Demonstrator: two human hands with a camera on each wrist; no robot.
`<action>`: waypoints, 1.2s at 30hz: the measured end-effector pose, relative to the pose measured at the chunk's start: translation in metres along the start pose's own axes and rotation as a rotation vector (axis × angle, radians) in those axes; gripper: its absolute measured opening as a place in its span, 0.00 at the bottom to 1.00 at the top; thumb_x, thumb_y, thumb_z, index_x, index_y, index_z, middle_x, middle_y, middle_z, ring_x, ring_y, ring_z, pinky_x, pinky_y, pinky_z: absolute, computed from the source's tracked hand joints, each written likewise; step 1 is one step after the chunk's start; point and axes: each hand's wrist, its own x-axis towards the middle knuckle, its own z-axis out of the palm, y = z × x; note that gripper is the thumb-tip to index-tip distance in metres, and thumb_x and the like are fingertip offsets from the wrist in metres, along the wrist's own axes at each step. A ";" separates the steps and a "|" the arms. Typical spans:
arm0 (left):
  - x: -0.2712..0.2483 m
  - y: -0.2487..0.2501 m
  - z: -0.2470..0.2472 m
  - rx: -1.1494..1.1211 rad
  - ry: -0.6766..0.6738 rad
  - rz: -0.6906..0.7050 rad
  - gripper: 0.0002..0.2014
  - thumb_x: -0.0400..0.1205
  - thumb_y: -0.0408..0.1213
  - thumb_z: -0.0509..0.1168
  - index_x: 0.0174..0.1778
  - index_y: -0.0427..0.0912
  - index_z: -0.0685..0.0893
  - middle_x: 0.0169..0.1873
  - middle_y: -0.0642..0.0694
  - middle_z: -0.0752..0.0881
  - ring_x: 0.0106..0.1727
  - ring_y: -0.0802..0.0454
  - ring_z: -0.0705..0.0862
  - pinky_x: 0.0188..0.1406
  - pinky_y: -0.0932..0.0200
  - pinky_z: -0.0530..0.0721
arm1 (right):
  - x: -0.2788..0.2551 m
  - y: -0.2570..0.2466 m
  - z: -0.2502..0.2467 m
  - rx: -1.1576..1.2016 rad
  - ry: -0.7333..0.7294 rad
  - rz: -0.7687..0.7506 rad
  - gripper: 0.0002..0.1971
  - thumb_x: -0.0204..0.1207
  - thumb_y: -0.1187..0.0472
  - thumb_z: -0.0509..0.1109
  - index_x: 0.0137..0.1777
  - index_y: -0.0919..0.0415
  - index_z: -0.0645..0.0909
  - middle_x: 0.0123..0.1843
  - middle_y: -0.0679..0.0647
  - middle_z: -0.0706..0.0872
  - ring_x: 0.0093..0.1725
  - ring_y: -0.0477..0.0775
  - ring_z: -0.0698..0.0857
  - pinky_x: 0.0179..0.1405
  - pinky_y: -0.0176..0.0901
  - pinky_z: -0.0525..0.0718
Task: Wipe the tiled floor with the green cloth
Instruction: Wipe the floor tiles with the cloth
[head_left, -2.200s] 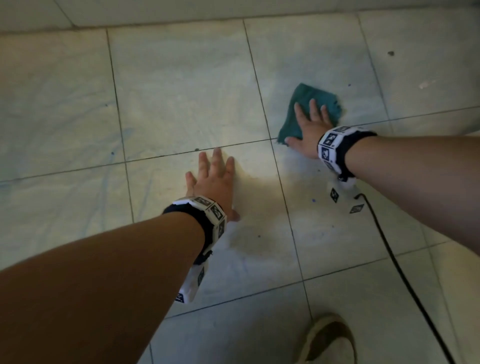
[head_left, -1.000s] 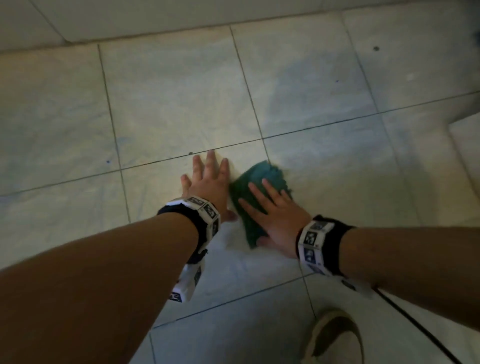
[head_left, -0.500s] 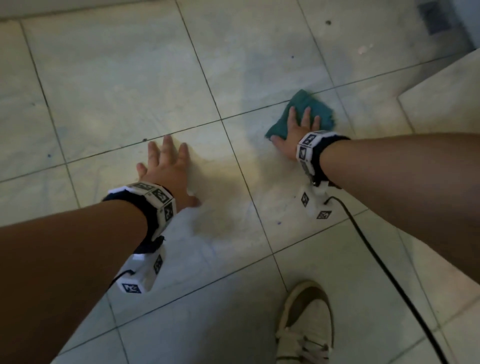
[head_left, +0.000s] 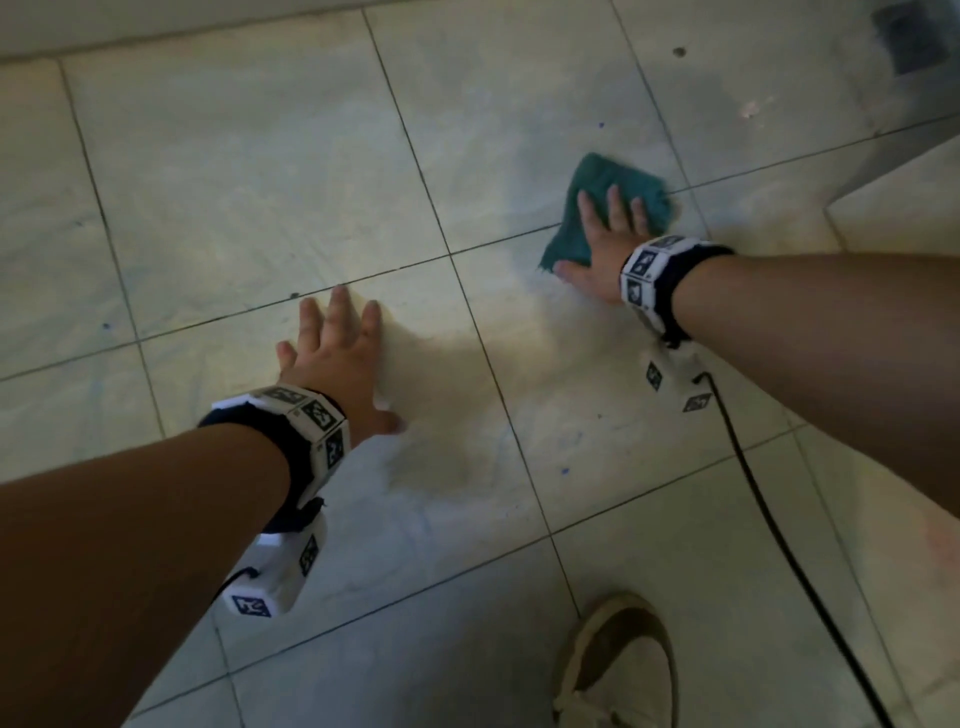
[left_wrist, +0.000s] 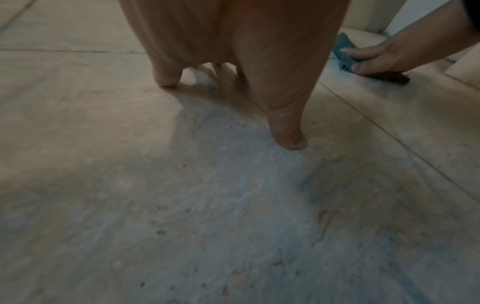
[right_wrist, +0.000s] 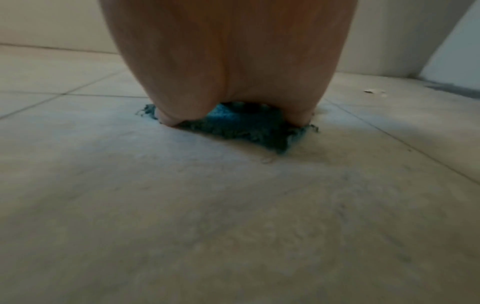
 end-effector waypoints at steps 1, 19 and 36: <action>0.000 0.000 0.000 0.002 -0.002 -0.001 0.66 0.67 0.58 0.80 0.86 0.51 0.36 0.83 0.46 0.27 0.84 0.35 0.30 0.83 0.30 0.45 | 0.006 0.004 -0.003 0.011 0.003 0.035 0.49 0.80 0.29 0.57 0.87 0.47 0.31 0.88 0.55 0.30 0.86 0.69 0.35 0.83 0.69 0.42; -0.002 0.004 -0.004 0.093 0.002 0.025 0.63 0.70 0.56 0.79 0.87 0.47 0.38 0.85 0.40 0.31 0.84 0.31 0.34 0.82 0.27 0.48 | -0.206 -0.095 0.148 -0.263 -0.133 -0.584 0.50 0.79 0.33 0.63 0.88 0.48 0.34 0.88 0.58 0.29 0.85 0.69 0.30 0.82 0.73 0.45; 0.000 -0.001 -0.001 0.106 0.008 0.038 0.65 0.68 0.59 0.80 0.87 0.48 0.38 0.84 0.41 0.30 0.84 0.32 0.33 0.81 0.26 0.49 | -0.168 -0.011 0.130 -0.134 0.015 -0.185 0.44 0.85 0.39 0.56 0.87 0.54 0.30 0.87 0.62 0.30 0.86 0.69 0.35 0.84 0.63 0.41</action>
